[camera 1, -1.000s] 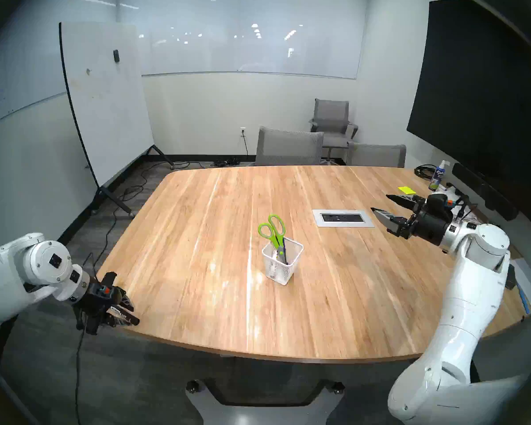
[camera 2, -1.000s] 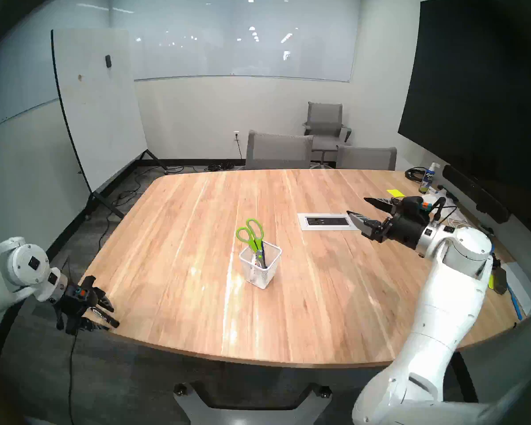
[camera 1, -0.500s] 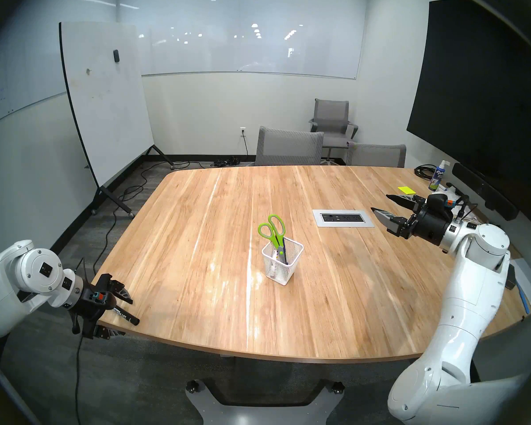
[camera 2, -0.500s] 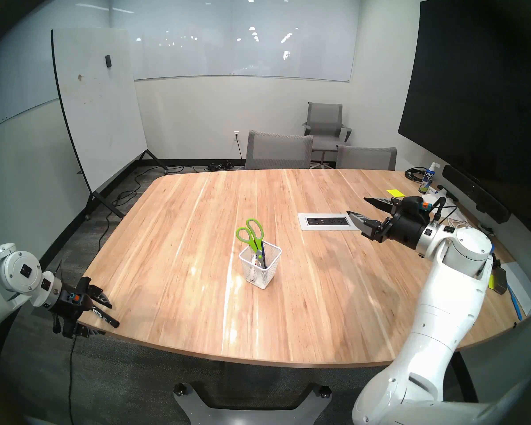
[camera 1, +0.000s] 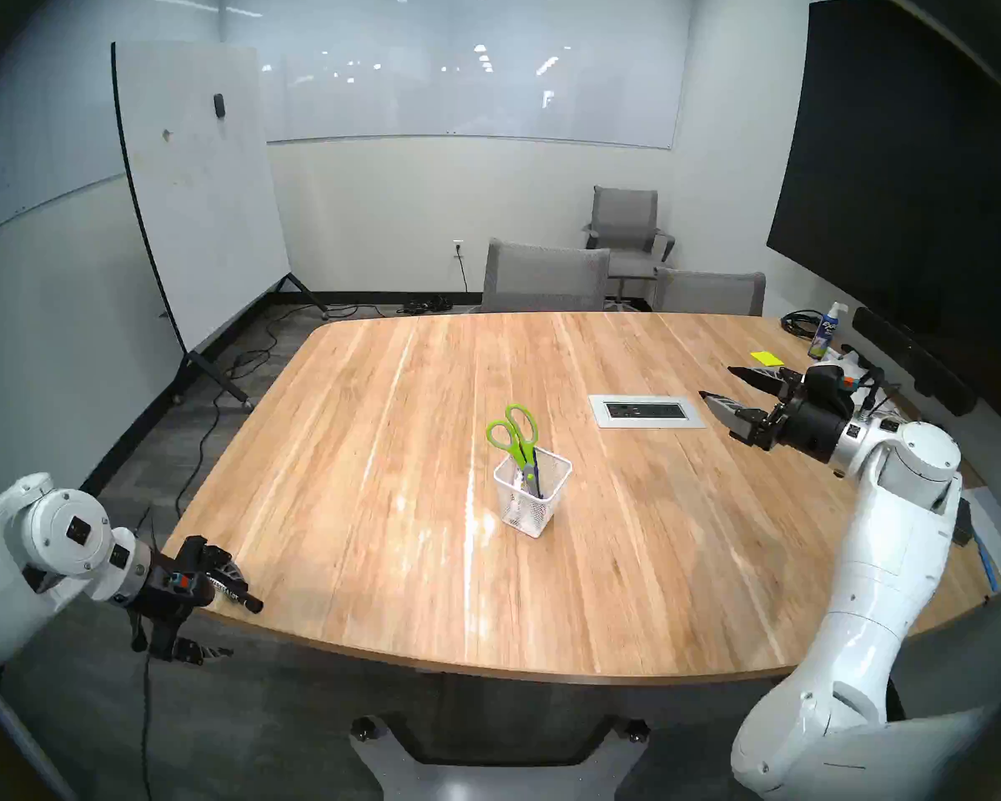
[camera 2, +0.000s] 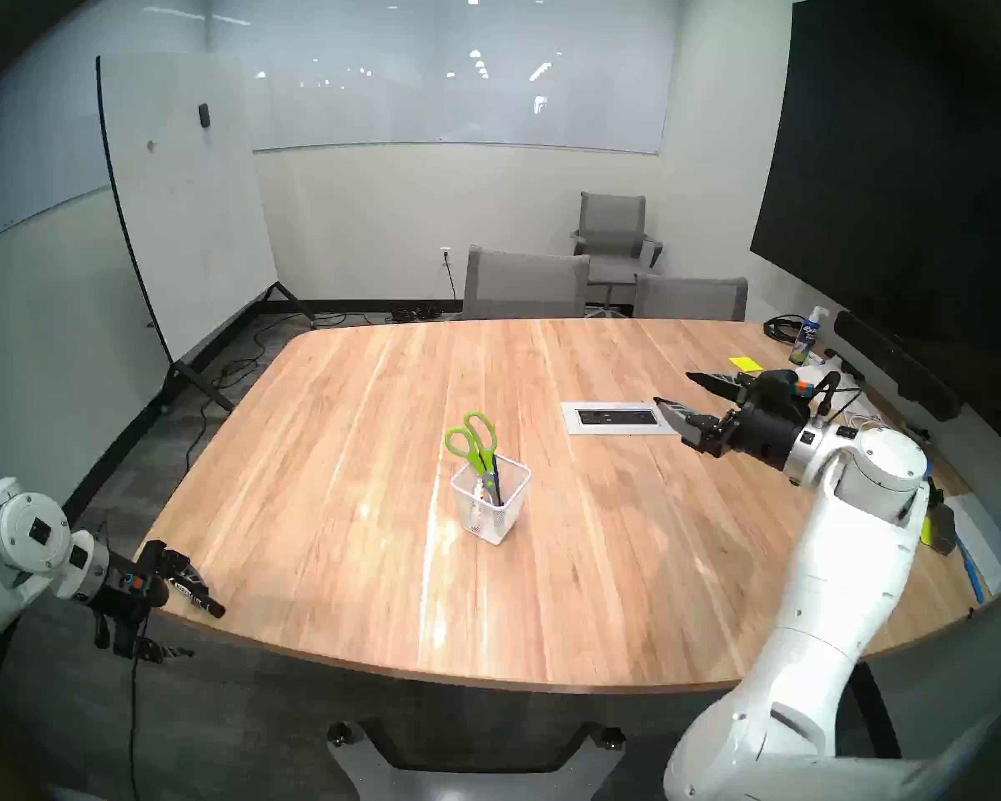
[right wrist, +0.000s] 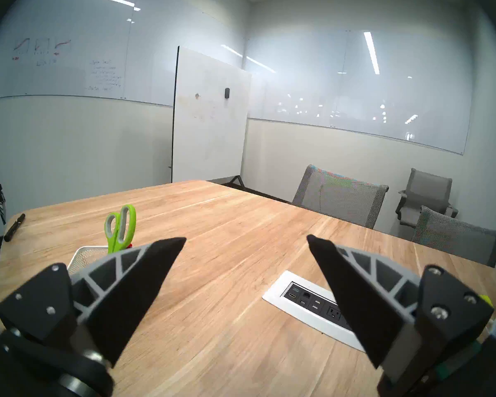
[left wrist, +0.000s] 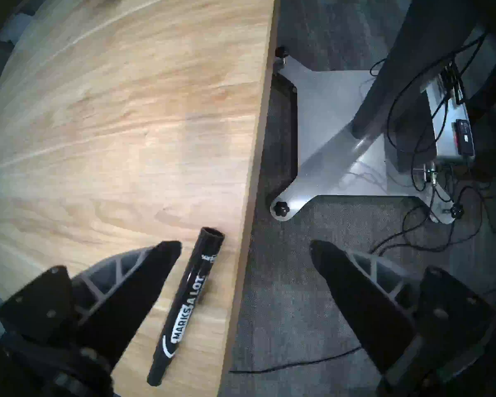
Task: Place the pen, the marker, and the scissors into the pen holder
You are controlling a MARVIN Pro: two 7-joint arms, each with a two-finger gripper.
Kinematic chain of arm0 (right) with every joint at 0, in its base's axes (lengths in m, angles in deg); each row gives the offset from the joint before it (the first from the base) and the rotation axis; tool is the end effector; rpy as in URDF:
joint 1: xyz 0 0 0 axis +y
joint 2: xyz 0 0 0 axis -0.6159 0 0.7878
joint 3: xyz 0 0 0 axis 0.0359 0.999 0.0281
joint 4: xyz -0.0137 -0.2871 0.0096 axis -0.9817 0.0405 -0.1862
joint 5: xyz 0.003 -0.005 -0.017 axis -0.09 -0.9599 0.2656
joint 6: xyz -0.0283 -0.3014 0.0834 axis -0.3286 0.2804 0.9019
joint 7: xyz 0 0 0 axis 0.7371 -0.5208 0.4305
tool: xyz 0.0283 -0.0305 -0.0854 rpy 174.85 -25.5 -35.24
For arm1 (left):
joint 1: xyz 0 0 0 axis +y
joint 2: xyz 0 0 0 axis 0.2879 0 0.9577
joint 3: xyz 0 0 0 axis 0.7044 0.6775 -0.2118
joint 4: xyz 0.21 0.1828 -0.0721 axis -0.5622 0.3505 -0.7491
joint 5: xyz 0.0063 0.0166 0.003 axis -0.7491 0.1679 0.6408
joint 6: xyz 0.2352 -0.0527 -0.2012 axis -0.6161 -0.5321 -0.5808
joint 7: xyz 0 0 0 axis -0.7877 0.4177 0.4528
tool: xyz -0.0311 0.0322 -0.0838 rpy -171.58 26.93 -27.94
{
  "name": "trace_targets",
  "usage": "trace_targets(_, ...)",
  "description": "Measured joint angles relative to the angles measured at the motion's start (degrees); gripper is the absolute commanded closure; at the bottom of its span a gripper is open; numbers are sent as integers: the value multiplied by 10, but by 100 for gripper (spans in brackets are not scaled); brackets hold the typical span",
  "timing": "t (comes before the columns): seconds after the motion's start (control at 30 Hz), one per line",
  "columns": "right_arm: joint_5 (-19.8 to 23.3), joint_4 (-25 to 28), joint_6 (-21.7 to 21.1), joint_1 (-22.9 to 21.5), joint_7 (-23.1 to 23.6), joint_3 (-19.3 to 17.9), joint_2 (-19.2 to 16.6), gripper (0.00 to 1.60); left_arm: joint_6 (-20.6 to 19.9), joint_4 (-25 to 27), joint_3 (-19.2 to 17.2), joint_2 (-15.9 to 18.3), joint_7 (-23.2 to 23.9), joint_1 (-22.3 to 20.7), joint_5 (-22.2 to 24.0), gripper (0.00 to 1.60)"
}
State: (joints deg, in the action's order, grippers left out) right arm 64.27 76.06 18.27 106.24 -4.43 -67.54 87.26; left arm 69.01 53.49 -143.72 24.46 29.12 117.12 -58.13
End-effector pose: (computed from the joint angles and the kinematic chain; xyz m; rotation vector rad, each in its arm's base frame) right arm 0.4098 -0.1841 -0.1584 -1.9168 -0.8061 -1.8895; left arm 0.2641 0.2052 -0.2524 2.1449 -2.1522 0.5889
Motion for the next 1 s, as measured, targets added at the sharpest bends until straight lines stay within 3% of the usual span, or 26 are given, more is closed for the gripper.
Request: trace_targets(1.0,0,0,0,0,0,0,0,0,-2,-70,147,82,-21,-122,48,0)
